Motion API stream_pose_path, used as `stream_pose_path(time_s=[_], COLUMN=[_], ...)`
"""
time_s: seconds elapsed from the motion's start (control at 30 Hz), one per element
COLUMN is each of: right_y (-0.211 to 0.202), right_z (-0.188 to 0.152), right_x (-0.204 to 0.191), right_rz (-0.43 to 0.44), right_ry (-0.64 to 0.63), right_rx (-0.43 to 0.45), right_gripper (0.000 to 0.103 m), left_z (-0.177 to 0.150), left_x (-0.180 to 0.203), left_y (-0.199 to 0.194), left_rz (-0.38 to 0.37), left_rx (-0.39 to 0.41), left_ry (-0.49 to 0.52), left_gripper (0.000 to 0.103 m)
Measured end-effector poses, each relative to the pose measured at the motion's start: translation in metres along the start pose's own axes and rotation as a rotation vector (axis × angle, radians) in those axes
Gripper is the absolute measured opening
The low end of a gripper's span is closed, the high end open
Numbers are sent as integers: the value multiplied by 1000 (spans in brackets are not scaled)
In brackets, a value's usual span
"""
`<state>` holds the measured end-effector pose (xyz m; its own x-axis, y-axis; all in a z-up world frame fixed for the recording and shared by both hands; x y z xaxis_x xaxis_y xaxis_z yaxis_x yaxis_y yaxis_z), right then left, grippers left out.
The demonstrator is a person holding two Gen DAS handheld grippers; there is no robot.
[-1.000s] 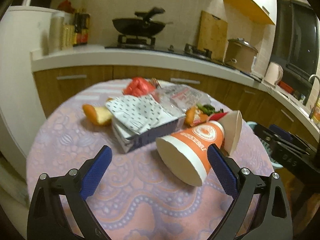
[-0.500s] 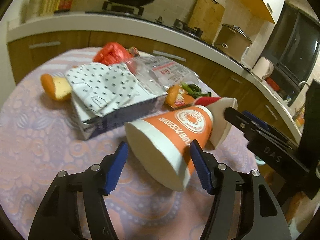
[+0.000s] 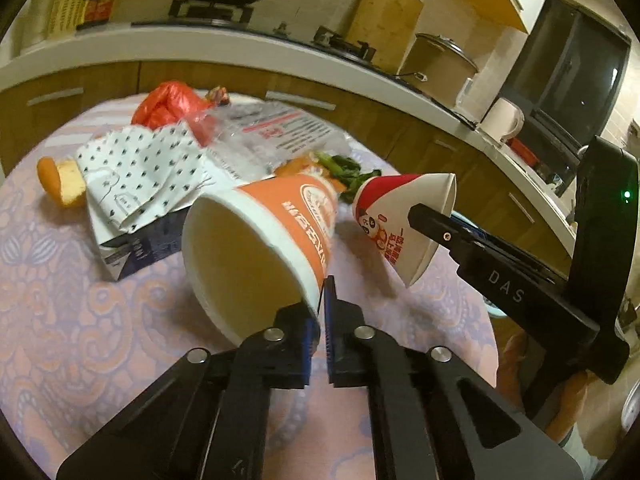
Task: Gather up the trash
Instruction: 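Grasp the orange paper cup with the left tool while the right tool grasps the red-and-white cup, then carry both cups over the blue basket and open both tools to drop them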
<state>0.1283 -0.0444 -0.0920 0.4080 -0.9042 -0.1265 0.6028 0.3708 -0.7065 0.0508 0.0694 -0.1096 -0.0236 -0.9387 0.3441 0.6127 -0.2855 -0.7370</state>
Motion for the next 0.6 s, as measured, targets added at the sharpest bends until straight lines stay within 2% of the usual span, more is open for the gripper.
stream_pose_path(time_s=[0.13, 0.4, 0.6], right_y=[-12, -45, -71], right_z=[2, 5, 10], right_x=[13, 50, 94], right_rz=[-5, -47, -111], right_ry=[25, 71, 109], right_rx=[23, 85, 138], right_gripper=[18, 18, 18], left_z=[5, 14, 30], left_x=[15, 48, 87], left_y=[-9, -19, -13], left_rz=[39, 21, 4], left_rx=[38, 72, 91], left_ry=[47, 101, 165], left_gripper=[1, 1, 1])
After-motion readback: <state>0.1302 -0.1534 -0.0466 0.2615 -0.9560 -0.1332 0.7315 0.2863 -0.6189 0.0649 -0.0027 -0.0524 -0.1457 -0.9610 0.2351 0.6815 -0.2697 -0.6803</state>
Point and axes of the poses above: each gripper's, at about its wrist camera, not at the fingertips, and y roughly the way its jaws point, x to its right, z to its top, the point moved 8 cm from there along y, roughly the way its jaws point, and after that the axes turned 9 degrees about -x, right-handed, at the moved point
